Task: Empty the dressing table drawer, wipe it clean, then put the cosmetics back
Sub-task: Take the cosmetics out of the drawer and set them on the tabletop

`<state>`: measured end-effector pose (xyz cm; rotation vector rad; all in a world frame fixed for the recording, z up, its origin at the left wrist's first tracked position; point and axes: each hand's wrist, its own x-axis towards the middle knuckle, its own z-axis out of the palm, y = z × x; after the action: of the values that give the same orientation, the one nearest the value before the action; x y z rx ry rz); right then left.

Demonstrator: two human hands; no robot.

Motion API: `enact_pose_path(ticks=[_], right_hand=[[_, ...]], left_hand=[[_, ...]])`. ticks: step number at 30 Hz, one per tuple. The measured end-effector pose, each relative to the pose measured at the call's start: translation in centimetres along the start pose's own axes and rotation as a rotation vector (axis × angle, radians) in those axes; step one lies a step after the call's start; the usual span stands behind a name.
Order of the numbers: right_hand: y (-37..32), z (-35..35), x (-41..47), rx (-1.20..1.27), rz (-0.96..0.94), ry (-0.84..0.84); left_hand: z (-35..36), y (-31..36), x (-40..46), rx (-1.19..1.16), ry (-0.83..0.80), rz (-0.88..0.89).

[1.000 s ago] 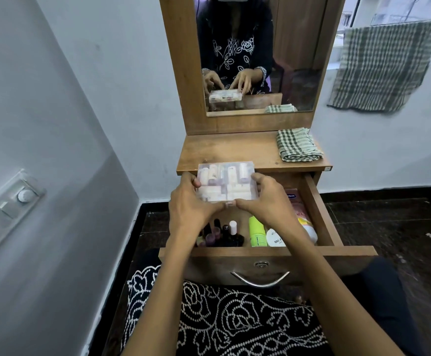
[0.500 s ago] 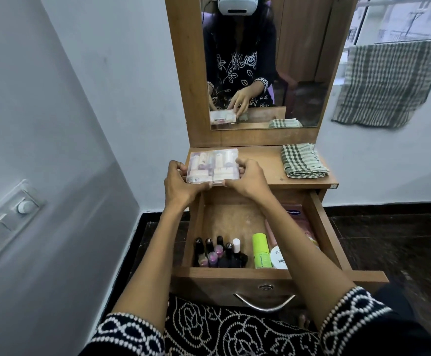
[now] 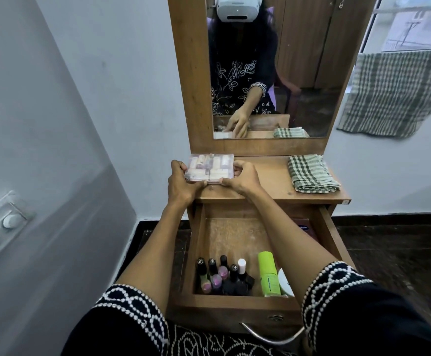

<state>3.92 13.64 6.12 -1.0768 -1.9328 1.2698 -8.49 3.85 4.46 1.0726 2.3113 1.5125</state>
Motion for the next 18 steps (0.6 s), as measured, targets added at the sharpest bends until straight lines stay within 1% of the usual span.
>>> enact_pose_path(ticks=[4, 8, 14, 18], right_hand=[[0.1, 0.3, 1.0, -0.018, -0.008, 0.001], [0.3, 0.4, 1.3, -0.021, -0.029, 0.017], [1.1, 0.7, 1.5, 0.041, -0.036, 0.092], [1.3, 0.8, 2.0, 0.048, -0.030, 0.100]], left_hand=[[0.6, -0.2, 0.7, 0.061, 0.000, -0.004], [1.1, -0.6, 0.8, 0.065, 0.015, 0.024], [1.6, -1.0, 0.6, 0.092, 0.058, 0.086], [1.7, -1.1, 0.9, 0.101, 0.051, 0.093]])
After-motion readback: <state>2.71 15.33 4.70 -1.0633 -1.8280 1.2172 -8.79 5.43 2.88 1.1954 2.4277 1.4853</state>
